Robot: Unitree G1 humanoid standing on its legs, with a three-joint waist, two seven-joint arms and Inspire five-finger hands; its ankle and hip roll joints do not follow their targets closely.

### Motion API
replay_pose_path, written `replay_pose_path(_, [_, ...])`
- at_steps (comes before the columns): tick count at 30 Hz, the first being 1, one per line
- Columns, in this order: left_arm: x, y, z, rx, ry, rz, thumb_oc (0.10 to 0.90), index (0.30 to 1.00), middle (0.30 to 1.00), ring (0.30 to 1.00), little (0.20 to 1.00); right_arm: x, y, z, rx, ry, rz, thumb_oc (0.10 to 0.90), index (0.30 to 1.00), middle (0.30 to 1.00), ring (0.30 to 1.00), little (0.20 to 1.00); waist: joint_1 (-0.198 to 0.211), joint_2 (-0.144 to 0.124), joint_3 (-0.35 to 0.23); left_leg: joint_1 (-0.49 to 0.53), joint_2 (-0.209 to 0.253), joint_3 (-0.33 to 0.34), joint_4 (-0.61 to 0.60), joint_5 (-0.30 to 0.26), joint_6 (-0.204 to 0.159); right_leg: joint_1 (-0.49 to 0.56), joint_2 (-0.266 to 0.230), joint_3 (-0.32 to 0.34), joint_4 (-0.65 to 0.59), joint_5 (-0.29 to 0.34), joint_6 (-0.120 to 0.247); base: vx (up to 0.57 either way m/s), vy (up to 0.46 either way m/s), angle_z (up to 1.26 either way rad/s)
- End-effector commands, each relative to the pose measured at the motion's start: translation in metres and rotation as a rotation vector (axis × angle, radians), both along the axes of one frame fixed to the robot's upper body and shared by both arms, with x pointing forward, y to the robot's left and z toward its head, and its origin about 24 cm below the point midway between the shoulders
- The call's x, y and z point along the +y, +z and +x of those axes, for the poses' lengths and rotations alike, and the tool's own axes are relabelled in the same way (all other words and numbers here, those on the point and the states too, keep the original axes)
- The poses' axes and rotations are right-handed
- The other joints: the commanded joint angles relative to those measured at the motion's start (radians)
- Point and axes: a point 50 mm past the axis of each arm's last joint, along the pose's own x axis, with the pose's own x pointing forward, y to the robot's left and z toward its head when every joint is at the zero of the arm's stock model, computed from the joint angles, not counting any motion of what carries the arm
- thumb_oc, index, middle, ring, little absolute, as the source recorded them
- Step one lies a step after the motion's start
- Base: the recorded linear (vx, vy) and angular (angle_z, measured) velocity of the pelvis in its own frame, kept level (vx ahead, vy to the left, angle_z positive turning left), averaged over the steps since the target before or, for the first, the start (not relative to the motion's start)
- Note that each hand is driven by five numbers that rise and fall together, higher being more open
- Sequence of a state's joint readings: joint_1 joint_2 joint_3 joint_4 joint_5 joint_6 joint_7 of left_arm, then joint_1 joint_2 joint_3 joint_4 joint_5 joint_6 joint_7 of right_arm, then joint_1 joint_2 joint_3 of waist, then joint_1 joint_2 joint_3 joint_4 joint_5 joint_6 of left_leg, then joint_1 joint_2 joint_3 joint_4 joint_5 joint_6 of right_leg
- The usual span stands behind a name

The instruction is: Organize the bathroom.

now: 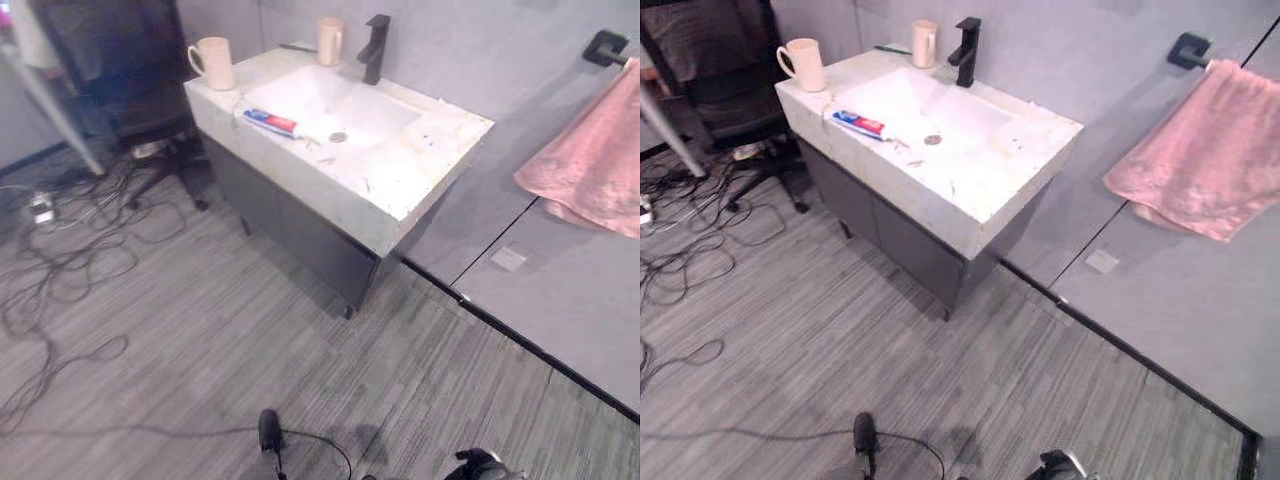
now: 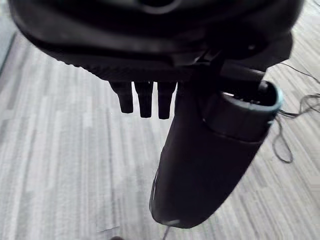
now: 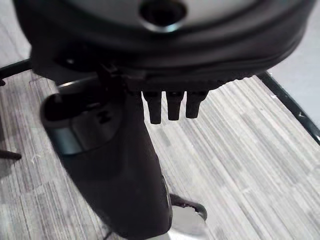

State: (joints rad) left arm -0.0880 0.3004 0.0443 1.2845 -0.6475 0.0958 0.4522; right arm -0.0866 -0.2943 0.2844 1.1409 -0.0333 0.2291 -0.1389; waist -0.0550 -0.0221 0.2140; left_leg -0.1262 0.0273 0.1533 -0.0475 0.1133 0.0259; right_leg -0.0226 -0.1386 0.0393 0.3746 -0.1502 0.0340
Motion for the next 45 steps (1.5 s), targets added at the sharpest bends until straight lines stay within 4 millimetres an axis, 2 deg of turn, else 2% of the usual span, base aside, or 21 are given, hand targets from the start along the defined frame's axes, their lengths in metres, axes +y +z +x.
replay_pose_path(1, [0.029, 0.011, -0.005, 0.036, -0.088, 0.119, 0.800, 0.900, 0.900, 0.900, 0.900, -0.019, 0.004, -0.010, 0.019, 0.032, -0.080, 0.800, 0.900, 0.900, 0.900, 0.900, -0.020, 0.010, -0.036, -0.086, 0.002, -0.054, 0.199, -0.150, -0.016, -0.042, -0.151, 0.017, 0.094, 0.364, 0.111, 0.45, 0.377, -0.36])
replay_pose_path(4, [0.026, 0.014, 0.010, 0.011, -0.099, 0.125, 0.800, 0.900, 0.900, 0.900, 0.900, -0.024, 0.003, -0.022, 0.053, 0.037, -0.077, 0.800, 0.900, 0.900, 0.900, 0.900, -0.064, 0.044, -0.036, 0.042, -0.024, -0.047, 0.133, -0.163, -0.002, -0.153, -0.083, 0.011, 0.053, 0.285, 0.082, 0.50, 0.235, -0.20])
replay_pose_path(6, [0.026, 0.016, 0.016, 0.002, -0.113, 0.130, 0.800, 0.900, 0.900, 0.900, 0.900, -0.023, 0.002, -0.023, 0.055, 0.033, -0.073, 0.800, 0.900, 0.900, 0.900, 0.900, -0.079, 0.037, -0.030, 0.069, -0.040, -0.044, 0.126, -0.170, 0.001, -0.152, -0.040, 0.007, -0.046, 0.255, 0.093, 0.35, 0.040, 0.20])
replay_pose_path(7, [0.025, 0.018, 0.025, -0.010, -0.128, 0.140, 0.800, 0.900, 0.900, 0.900, 0.900, -0.024, 0.002, -0.023, 0.040, 0.030, -0.067, 0.800, 0.900, 0.900, 0.900, 0.900, -0.094, 0.018, -0.027, 0.078, -0.077, -0.034, 0.139, -0.191, 0.006, -0.172, 0.036, -0.004, -0.183, 0.216, 0.125, 0.37, 0.036, 0.10])
replay_pose_path(8, [0.025, 0.019, 0.026, -0.011, -0.128, 0.142, 0.800, 0.900, 0.900, 0.900, 0.900, -0.025, 0.002, -0.024, 0.038, 0.027, -0.067, 0.800, 0.900, 0.900, 0.900, 0.900, -0.097, 0.015, -0.024, 0.081, -0.083, -0.034, 0.143, -0.196, 0.007, -0.168, 0.044, -0.010, -0.204, 0.220, 0.131, 0.37, 0.038, -0.12])
replay_pose_path(10, [0.019, 0.019, 0.032, -0.012, -0.112, 0.144, 0.800, 0.900, 0.900, 0.900, 0.900, -0.029, 0.003, -0.026, 0.021, 0.029, -0.057, 0.800, 0.900, 0.900, 0.900, 0.900, -0.109, -0.019, -0.027, 0.104, -0.147, -0.022, 0.154, -0.225, -0.012, -0.208, 0.130, -0.130, -0.313, 0.275, 0.151, 0.35, 0.055, -0.21])
replay_pose_path(12, [0.017, 0.019, 0.032, -0.012, -0.105, 0.145, 0.800, 0.900, 0.900, 0.900, 0.900, -0.030, 0.004, -0.025, 0.019, 0.033, -0.056, 0.800, 0.900, 0.900, 0.900, 0.900, -0.110, -0.024, -0.027, 0.115, -0.156, -0.012, 0.159, -0.238, -0.015, -0.222, 0.147, -0.171, -0.305, 0.275, 0.146, 0.29, 0.062, -0.37])
replay_pose_path(13, [0.010, 0.018, 0.036, -0.012, -0.095, 0.154, 0.800, 0.900, 0.900, 0.900, 0.900, -0.032, 0.005, -0.021, 0.014, 0.036, -0.051, 0.800, 0.900, 0.900, 0.900, 0.900, -0.112, -0.026, -0.037, 0.155, -0.184, 0.004, 0.160, -0.269, -0.019, -0.252, 0.200, -0.279, -0.254, 0.252, 0.105, 0.34, 0.072, -0.49])
replay_pose_path(15, [0.004, 0.017, 0.040, -0.013, -0.104, 0.162, 0.800, 0.900, 0.900, 0.900, 0.900, -0.034, 0.006, -0.022, 0.011, 0.015, -0.045, 0.800, 0.900, 0.900, 0.900, 0.900, -0.114, -0.015, -0.045, 0.164, -0.195, -0.007, 0.184, -0.270, -0.024, -0.253, 0.219, -0.295, -0.239, 0.241, 0.075, 0.39, 0.025, -0.53])
replay_pose_path(18, [-0.001, 0.017, 0.047, -0.017, -0.122, 0.163, 0.800, 0.900, 0.900, 0.900, 0.900, -0.036, 0.005, -0.029, 0.008, -0.047, -0.047, 0.800, 0.900, 0.900, 0.900, 0.900, -0.131, -0.001, -0.045, 0.147, -0.186, -0.019, 0.353, -0.206, -0.063, -0.238, 0.227, -0.263, -0.231, 0.224, 0.045, 0.25, -0.014, 0.09])
replay_pose_path(19, [-0.004, 0.018, 0.051, -0.035, -0.101, 0.142, 0.800, 0.900, 0.900, 0.900, 0.900, -0.039, 0.006, -0.032, 0.000, -0.079, -0.065, 0.800, 0.900, 0.900, 0.900, 0.900, -0.147, 0.021, -0.036, 0.094, -0.142, 0.009, 0.608, -0.044, -0.157, -0.179, 0.214, -0.259, -0.212, 0.156, 0.000, 0.33, -0.007, 0.46])
replay_pose_path(20, [-0.005, 0.018, 0.052, -0.044, -0.093, 0.143, 0.800, 0.900, 0.900, 0.900, 0.900, -0.040, 0.007, -0.032, -0.003, -0.080, -0.073, 0.800, 0.900, 0.900, 0.900, 0.900, -0.152, 0.017, -0.033, 0.045, -0.117, 0.032, 0.750, -0.001, -0.183, -0.148, 0.202, -0.248, -0.223, 0.144, -0.014, 0.45, -0.007, 0.56])
replay_pose_path(21, [-0.006, 0.017, 0.049, -0.049, -0.052, 0.151, 0.800, 0.900, 0.900, 0.900, 0.900, -0.043, 0.010, -0.030, -0.012, -0.077, -0.082, 0.800, 0.900, 0.900, 0.900, 0.900, -0.149, 0.007, -0.032, -0.049, -0.076, 0.051, 0.949, 0.008, -0.181, -0.096, 0.180, -0.228, -0.240, 0.133, -0.031, 0.29, -0.006, 0.15])
replay_pose_path(24, [-0.004, 0.017, 0.043, -0.058, 0.028, 0.161, 0.800, 0.900, 0.900, 0.900, 0.900, -0.041, 0.010, -0.024, -0.028, -0.068, -0.084, 0.800, 0.900, 0.900, 0.900, 0.900, -0.140, 0.001, -0.039, -0.088, -0.054, 0.033, 0.977, -0.047, -0.132, -0.077, 0.169, -0.187, -0.244, 0.134, -0.034, 0.25, 0.026, -0.83])
replay_pose_path(25, [0.004, 0.018, 0.038, -0.065, 0.087, 0.190, 0.800, 0.900, 0.900, 0.900, 0.900, -0.037, 0.009, -0.023, -0.036, -0.070, -0.076, 0.800, 0.900, 0.900, 0.900, 0.900, -0.135, -0.008, -0.041, -0.084, -0.007, 0.030, 0.933, -0.091, -0.087, -0.062, 0.166, -0.151, -0.248, 0.139, -0.032, 0.21, 0.012, -1.45])
replay_pose_path(27, [0.016, 0.023, 0.035, -0.080, 0.127, 0.220, 0.800, 0.900, 0.900, 0.900, 0.900, -0.034, 0.007, -0.022, -0.037, -0.069, -0.074, 0.800, 0.900, 0.900, 0.900, 0.900, -0.128, -0.014, -0.047, -0.056, 0.053, -0.020, 0.706, -0.092, -0.056, -0.058, 0.161, -0.125, -0.235, 0.132, -0.025, 0.22, 0.066, -1.07])
replay_pose_path(29, [0.026, 0.027, 0.034, -0.084, 0.156, 0.240, 0.800, 0.900, 0.900, 0.900, 0.900, -0.033, 0.006, -0.018, -0.051, -0.088, -0.077, 0.800, 0.900, 0.900, 0.900, 0.900, -0.113, -0.005, -0.049, -0.029, 0.098, -0.092, 0.443, -0.056, -0.064, -0.038, 0.165, -0.086, -0.233, 0.106, -0.009, 0.18, 0.153, -0.65])
replay_pose_path(32, [0.031, 0.027, 0.026, -0.072, 0.180, 0.250, 0.800, 0.900, 0.900, 0.900, 0.900, -0.035, 0.008, -0.015, -0.054, -0.095, -0.084, 0.800, 0.900, 0.900, 0.900, 0.900, -0.097, 0.004, -0.058, -0.008, 0.139, -0.154, 0.244, -0.025, -0.088, -0.005, 0.156, -0.042, -0.256, 0.095, 0.013, 0.18, 0.161, -0.37])
replay_pose_path(33, [0.035, 0.026, 0.016, -0.063, 0.229, 0.251, 0.800, 0.900, 0.900, 0.900, 0.900, -0.036, 0.008, -0.013, -0.056, -0.084, -0.090, 0.800, 0.900, 0.900, 0.900, 0.900, -0.079, 0.011, -0.055, 0.017, 0.143, -0.221, 0.139, -0.029, -0.101, 0.021, 0.140, -0.001, -0.270, 0.089, 0.031, 0.20, 0.160, -0.71])
replay_pose_path(35, [0.040, 0.025, 0.004, -0.039, 0.285, 0.265, 0.800, 0.900, 0.900, 0.900, 0.900, -0.036, 0.009, -0.010, -0.064, -0.072, -0.095, 0.800, 0.900, 0.900, 0.900, 0.900, -0.065, 0.023, -0.057, 0.033, 0.141, -0.271, 0.081, -0.033, -0.111, 0.029, 0.127, 0.027, -0.266, 0.079, 0.044, 0.22, 0.200, -1.14])
replay_pose_path(45, [0.065, 0.041, 0.012, 0.022, 0.244, 0.316, 0.800, 0.900, 0.900, 0.900, 0.900, -0.042, 0.007, -0.029, -0.028, -0.122, -0.102, 0.800, 0.900, 0.900, 0.900, 0.900, -0.130, 0.069, -0.080, 0.137, 0.117, -0.111, -0.009, -0.073, -0.115, -0.039, 0.074, 0.010, -0.236, 0.078, 0.087, 0.07, 0.148, -0.40])
